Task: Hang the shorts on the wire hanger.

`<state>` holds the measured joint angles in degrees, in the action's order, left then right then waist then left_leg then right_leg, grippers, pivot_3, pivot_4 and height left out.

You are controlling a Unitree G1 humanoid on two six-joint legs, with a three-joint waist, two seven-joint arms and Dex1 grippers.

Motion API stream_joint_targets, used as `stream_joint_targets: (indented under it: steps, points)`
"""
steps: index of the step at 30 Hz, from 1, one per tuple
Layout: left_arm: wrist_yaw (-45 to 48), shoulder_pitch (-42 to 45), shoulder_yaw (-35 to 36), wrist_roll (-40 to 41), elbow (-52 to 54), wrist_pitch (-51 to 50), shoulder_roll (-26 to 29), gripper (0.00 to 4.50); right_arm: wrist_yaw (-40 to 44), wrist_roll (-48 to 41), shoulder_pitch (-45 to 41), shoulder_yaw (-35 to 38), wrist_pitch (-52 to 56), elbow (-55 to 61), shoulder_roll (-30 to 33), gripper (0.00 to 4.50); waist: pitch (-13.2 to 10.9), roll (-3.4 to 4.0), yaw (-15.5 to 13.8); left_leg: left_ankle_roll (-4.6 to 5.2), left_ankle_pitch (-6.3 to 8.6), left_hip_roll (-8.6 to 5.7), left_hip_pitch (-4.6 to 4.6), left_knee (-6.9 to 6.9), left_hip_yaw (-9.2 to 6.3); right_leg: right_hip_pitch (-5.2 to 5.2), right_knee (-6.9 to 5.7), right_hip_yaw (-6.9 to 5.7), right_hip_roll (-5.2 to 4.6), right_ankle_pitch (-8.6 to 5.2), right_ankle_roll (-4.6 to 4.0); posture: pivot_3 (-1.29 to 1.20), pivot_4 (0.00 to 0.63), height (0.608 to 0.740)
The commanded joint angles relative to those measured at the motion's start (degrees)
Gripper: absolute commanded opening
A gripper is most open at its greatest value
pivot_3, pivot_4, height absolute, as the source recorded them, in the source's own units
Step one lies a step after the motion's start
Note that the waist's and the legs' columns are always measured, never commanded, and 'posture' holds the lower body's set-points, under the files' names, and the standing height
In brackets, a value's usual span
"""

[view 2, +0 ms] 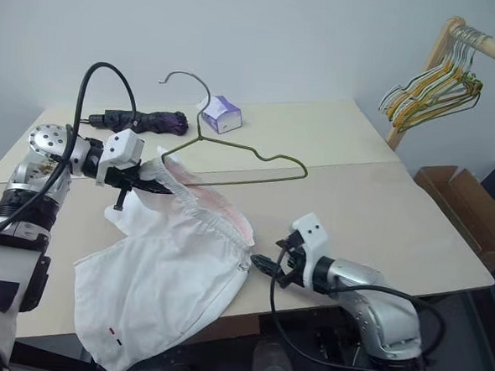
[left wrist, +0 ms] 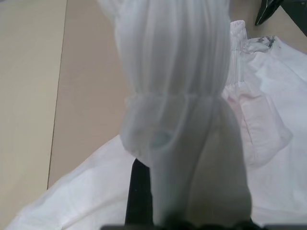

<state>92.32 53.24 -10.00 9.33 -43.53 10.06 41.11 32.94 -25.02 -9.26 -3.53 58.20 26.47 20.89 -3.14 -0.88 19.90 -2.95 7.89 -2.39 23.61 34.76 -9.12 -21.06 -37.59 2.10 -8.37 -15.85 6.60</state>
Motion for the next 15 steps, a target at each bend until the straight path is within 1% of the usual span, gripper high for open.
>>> stream_joint_targets:
  steps: [1,4,7,11,15]
  points:
    - [0.18,0.32,1.81,0.95,1.69,-0.29,0.66,0.00,-1.25,-0.75,-2.81,-2.04,0.21,-1.76,-1.84,4.48,0.00,0.00,-0.09,0.00,0.00,0.00,-0.01,0.00,0.01,0.00,0.00,0.00,0.00,0.00,0.00,-0.28,0.000,0.740]
    - [0.18,0.26,1.76,0.93,1.90,-0.40,0.69,0.00,-1.55,-1.43,-5.04,-3.72,1.60,-4.42,-3.45,4.48,0.00,0.00,-0.24,0.00,0.00,0.00,-0.01,0.01,0.00,0.01,0.00,0.01,0.00,0.00,0.00,-0.28,0.000,0.740]
    - [0.18,0.23,1.77,0.83,2.03,-0.32,0.62,0.00,-1.47,-1.43,-6.20,-5.28,2.10,-6.40,-3.83,3.96,0.00,0.00,-0.29,0.00,0.00,-0.01,-0.01,0.00,-0.01,0.01,0.00,0.01,0.00,0.00,0.00,-0.27,0.000,0.740]
    - [0.18,-0.01,1.89,0.89,2.45,-0.27,0.82,0.00,-0.46,-2.94,-5.99,-4.88,2.04,-5.56,-3.18,2.62,0.00,0.00,-0.40,0.00,0.00,-0.02,0.00,0.01,-0.02,0.00,0.00,0.01,0.00,0.00,0.01,-0.27,0.000,0.740]
    - [0.08,-0.45,2.25,0.71,2.59,-0.15,1.11,0.00,-0.06,-4.46,-5.59,-2.70,2.51,-5.25,-2.71,1.32,0.00,0.00,-0.38,0.00,0.00,-0.02,-0.01,0.01,-0.03,0.01,-0.01,0.01,0.00,0.00,0.01,-0.27,0.000,0.740]
